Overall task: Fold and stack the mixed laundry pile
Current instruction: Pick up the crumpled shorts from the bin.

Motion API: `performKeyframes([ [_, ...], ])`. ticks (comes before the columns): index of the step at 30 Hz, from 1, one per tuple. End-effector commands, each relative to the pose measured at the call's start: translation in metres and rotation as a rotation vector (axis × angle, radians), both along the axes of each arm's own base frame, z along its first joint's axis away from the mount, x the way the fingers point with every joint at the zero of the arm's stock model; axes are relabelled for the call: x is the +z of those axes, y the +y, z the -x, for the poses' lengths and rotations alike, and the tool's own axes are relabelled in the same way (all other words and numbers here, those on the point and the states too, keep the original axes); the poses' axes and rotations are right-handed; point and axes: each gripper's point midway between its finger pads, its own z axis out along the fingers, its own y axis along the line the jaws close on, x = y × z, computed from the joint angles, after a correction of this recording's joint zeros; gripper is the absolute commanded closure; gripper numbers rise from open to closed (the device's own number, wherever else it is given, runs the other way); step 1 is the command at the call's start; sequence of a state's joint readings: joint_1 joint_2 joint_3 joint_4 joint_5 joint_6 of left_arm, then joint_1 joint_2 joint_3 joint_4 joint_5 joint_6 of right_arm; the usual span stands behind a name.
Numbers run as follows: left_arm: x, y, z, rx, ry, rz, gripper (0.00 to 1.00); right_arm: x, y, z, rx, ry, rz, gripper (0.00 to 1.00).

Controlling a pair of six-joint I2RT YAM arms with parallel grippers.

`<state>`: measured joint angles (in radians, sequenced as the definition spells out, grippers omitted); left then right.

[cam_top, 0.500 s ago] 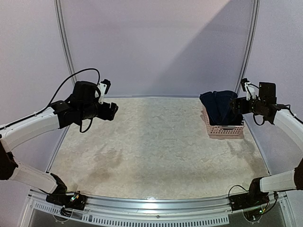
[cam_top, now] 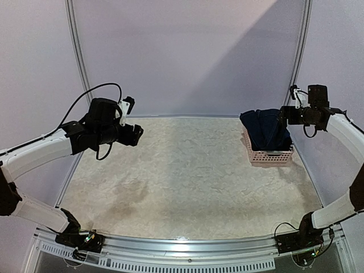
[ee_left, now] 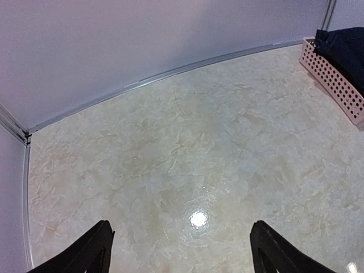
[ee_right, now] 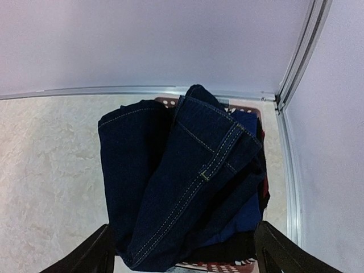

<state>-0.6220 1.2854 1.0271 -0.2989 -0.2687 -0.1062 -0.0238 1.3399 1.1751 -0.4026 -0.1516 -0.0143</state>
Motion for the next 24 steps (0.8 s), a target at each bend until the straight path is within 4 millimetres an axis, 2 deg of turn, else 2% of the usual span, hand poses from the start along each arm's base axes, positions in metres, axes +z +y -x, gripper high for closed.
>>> performKeyframes([
  [1, -0.006, -0.01, 0.002, -0.027, 0.032, 0.003, 0.15, -0.041, 0.001, -0.009, -0.035, 0.192, -0.079, 0.17],
  [2, -0.006, -0.01, 0.002, -0.028, 0.033, 0.0, 0.16, -0.038, -0.002, -0.015, -0.053, 0.195, -0.083, 0.19],
  [6, -0.008, -0.008, 0.002, -0.021, 0.031, -0.012, 0.16, -0.056, -0.018, -0.032, -0.152, 0.244, -0.154, 0.21],
  [8, -0.009, -0.007, 0.001, -0.019, 0.031, -0.02, 0.16, -0.059, -0.017, -0.036, -0.163, 0.255, -0.18, 0.21],
  [14, -0.009, -0.006, 0.001, -0.017, 0.029, -0.029, 0.16, -0.084, -0.015, -0.045, -0.17, 0.331, -0.215, 0.22],
  [19, -0.011, -0.007, 0.001, -0.02, 0.032, -0.03, 0.16, -0.096, -0.009, -0.056, -0.134, 0.348, -0.233, 0.34],
  [21, -0.01, -0.007, 0.001, -0.021, 0.033, -0.028, 0.16, -0.097, -0.006, -0.061, -0.118, 0.345, -0.239, 0.49],
  [24, -0.011, -0.007, 0.001, -0.023, 0.034, -0.032, 0.17, -0.083, -0.001, -0.067, -0.066, 0.297, -0.238, 0.89],
])
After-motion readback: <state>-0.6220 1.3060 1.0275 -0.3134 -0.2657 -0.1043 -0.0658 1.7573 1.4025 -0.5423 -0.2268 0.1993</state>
